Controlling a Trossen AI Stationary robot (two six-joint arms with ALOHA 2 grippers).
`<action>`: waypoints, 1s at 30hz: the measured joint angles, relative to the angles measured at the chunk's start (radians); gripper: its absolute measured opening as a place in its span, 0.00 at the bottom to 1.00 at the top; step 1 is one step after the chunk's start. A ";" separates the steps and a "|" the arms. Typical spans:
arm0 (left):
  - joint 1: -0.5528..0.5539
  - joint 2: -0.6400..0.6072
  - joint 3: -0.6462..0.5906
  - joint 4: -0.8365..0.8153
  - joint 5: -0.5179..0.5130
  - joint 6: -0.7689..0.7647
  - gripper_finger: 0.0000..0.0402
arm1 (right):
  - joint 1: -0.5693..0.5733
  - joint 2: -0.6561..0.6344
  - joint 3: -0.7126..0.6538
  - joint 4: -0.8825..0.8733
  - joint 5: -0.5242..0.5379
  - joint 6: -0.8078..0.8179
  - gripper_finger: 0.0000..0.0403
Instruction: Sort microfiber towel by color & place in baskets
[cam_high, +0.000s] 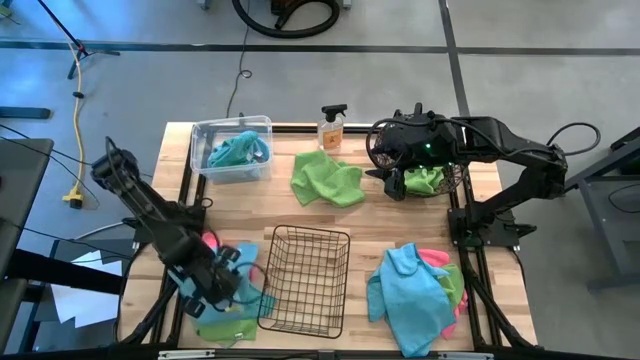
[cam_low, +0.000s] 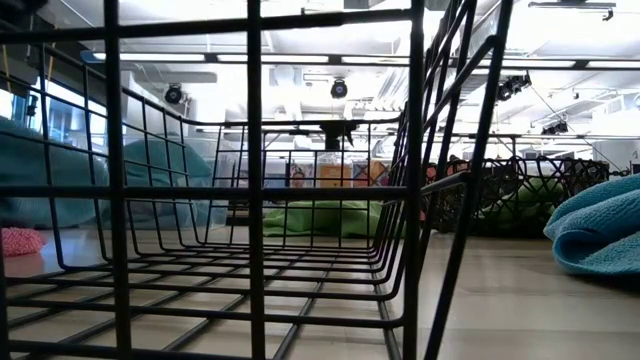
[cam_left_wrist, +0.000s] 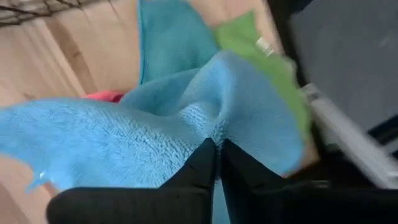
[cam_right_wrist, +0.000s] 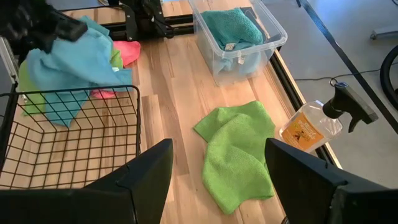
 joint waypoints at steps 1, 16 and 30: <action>0.006 -0.024 0.019 -0.018 0.002 -0.008 0.01 | 0.000 0.000 0.000 0.000 0.000 0.000 0.63; 0.242 -0.234 0.395 -0.222 -0.391 0.121 0.00 | 0.000 0.000 0.000 0.154 -0.067 -0.020 0.63; 0.711 -0.316 0.438 -0.166 -0.716 0.538 0.00 | -0.001 0.054 0.000 0.384 -0.128 -0.030 0.63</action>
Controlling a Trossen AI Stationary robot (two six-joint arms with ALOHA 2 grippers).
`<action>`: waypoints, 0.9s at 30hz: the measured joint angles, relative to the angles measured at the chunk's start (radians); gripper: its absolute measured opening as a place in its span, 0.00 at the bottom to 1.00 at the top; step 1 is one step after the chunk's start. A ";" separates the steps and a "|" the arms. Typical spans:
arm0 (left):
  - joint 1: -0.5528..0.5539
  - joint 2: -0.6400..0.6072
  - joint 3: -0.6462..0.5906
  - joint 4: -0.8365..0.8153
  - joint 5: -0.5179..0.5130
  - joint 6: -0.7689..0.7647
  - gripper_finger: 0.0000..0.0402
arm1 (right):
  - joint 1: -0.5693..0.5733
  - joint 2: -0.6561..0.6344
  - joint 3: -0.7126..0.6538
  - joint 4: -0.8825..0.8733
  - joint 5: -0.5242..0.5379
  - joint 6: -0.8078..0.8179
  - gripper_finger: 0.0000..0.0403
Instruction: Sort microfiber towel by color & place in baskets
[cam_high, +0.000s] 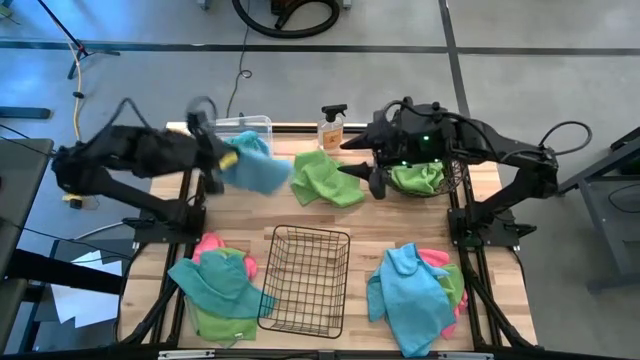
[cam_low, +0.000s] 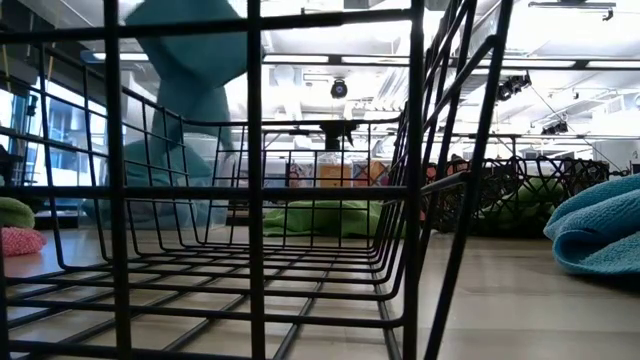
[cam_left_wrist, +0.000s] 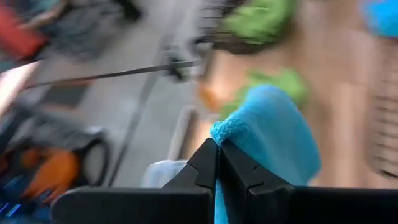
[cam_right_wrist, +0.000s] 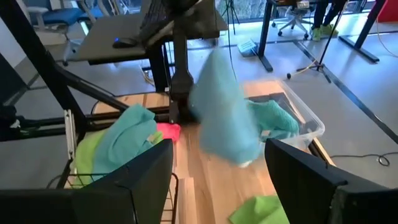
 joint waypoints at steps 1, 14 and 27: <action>0.039 -0.012 0.000 0.022 -0.020 0.003 0.00 | 0.000 0.008 0.000 0.002 0.000 -0.006 0.63; 0.440 -0.049 0.001 0.199 0.032 0.063 0.00 | -0.025 0.044 0.000 0.044 0.267 0.012 0.63; 0.562 -0.017 0.000 0.319 0.379 -0.071 0.00 | -0.105 0.038 0.000 0.043 0.079 -0.023 0.63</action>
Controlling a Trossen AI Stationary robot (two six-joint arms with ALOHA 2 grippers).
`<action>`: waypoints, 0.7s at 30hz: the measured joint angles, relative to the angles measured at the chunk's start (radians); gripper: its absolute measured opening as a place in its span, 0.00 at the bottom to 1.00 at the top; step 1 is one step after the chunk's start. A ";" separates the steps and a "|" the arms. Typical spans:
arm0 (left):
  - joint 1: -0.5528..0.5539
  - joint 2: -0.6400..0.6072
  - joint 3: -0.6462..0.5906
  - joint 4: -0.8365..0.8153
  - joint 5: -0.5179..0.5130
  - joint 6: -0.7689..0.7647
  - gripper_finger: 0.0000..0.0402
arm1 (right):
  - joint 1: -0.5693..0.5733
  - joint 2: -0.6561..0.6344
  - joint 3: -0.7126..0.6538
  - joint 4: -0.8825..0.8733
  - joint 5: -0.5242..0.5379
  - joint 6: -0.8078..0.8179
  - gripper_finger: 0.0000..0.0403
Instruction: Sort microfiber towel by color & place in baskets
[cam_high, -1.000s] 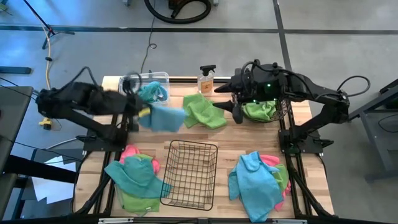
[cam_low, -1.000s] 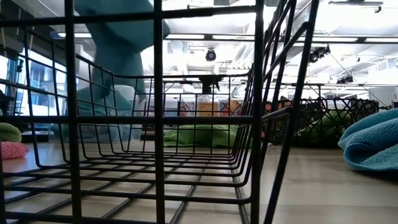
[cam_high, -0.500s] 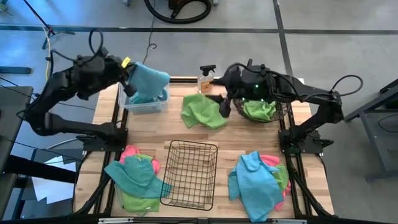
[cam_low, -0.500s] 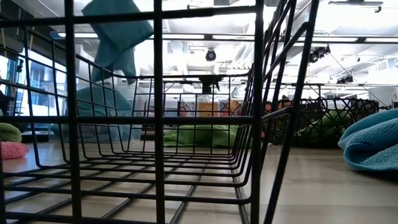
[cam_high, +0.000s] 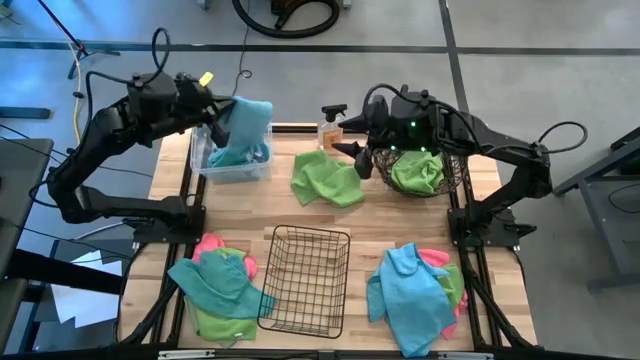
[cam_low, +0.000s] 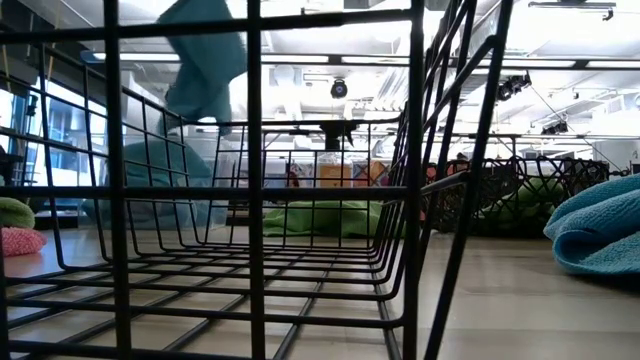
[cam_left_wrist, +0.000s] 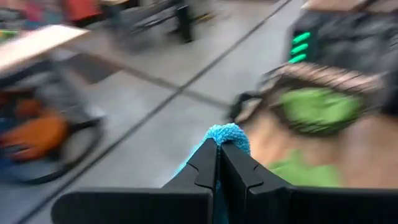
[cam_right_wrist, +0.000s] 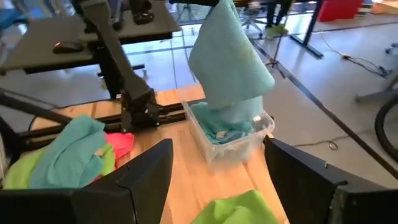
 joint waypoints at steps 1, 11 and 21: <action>-0.002 0.000 0.000 0.016 0.047 -0.023 0.00 | -0.010 0.000 0.000 0.000 -0.018 -0.018 0.63; -0.054 0.000 0.000 0.076 -0.065 -0.220 0.00 | -0.116 0.000 0.000 0.000 -0.263 -0.227 0.63; -0.037 0.048 0.002 -0.110 -0.487 -0.298 0.00 | -0.203 0.000 0.000 0.000 -0.317 -0.262 0.63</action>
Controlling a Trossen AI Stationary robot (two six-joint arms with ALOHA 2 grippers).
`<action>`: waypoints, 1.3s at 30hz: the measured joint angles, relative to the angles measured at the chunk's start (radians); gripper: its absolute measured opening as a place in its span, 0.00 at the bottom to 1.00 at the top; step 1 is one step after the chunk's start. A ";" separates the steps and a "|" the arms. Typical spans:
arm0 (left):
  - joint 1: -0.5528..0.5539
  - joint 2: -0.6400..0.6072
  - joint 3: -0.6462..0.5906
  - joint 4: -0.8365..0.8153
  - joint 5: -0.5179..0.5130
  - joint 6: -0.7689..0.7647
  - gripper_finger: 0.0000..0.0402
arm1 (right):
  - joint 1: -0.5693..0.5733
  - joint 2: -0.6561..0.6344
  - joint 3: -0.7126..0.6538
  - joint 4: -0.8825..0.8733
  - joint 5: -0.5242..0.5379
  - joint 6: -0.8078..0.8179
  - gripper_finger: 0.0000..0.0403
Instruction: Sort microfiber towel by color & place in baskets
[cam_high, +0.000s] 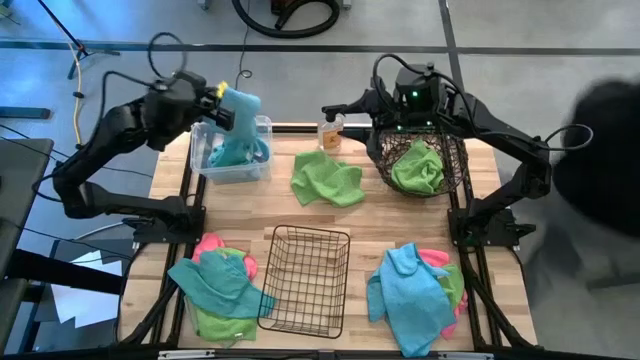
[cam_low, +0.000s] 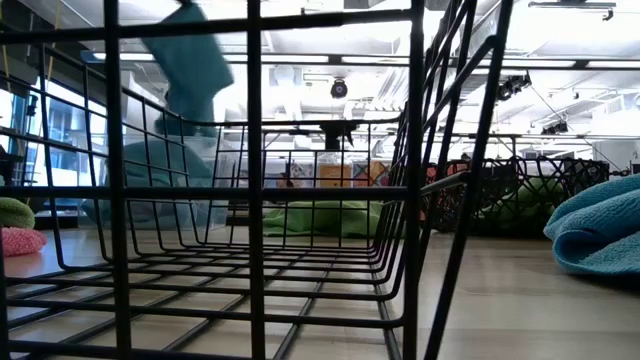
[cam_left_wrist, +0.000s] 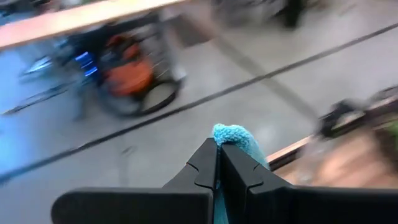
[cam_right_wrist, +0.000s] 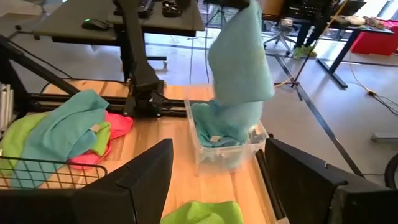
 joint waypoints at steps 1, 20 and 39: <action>0.011 0.010 0.000 -0.042 -0.027 -0.026 0.00 | -0.006 0.000 0.000 0.000 0.000 0.003 0.63; -0.011 0.005 -0.214 -0.280 0.388 -0.473 0.00 | -0.025 0.000 0.000 0.014 0.026 0.012 0.63; 0.016 0.025 -0.206 -0.319 0.227 -0.526 0.00 | -0.084 0.000 0.000 0.015 0.026 -0.005 0.63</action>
